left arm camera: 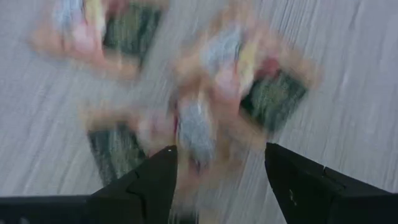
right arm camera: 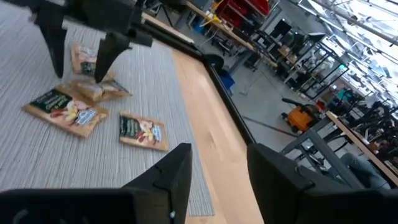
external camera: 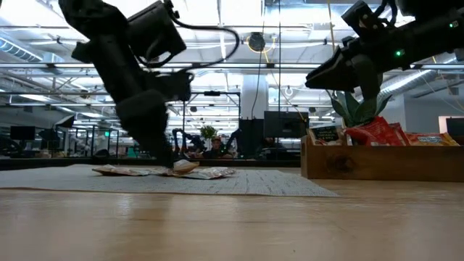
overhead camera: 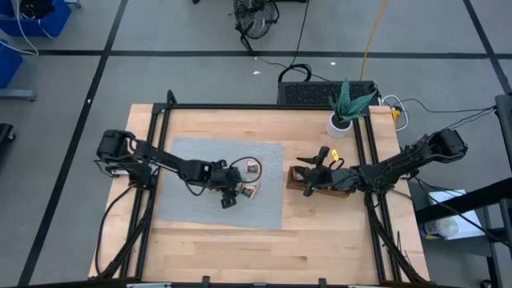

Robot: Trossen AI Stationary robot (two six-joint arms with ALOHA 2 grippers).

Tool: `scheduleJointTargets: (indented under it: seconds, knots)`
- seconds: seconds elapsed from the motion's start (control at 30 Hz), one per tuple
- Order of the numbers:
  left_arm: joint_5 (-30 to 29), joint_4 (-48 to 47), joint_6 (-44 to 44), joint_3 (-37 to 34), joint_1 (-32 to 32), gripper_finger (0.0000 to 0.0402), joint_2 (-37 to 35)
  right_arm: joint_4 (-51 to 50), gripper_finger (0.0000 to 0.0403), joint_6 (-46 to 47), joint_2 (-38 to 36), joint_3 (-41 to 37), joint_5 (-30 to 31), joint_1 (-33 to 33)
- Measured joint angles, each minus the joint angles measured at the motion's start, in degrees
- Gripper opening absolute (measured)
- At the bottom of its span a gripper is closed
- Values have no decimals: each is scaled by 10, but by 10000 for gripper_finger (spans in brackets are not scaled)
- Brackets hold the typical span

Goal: Pick & Place Tea
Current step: Put the brown tea bag into the left section of the wooden organizer

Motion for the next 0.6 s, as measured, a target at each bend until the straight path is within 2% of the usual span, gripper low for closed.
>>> scheduleJointTargets:
  seconds: [0.33,0.47,0.6]
  knots:
    - [-43,5,-57,41,10,241,80,16,136,0,0,-3,0,0]
    - [-43,5,-52,41,13,241,82,13,136,1,0,-3,-1,0]
    - [-38,-17,-23,38,11,241,50,13,135,2,0,-3,-1,0]
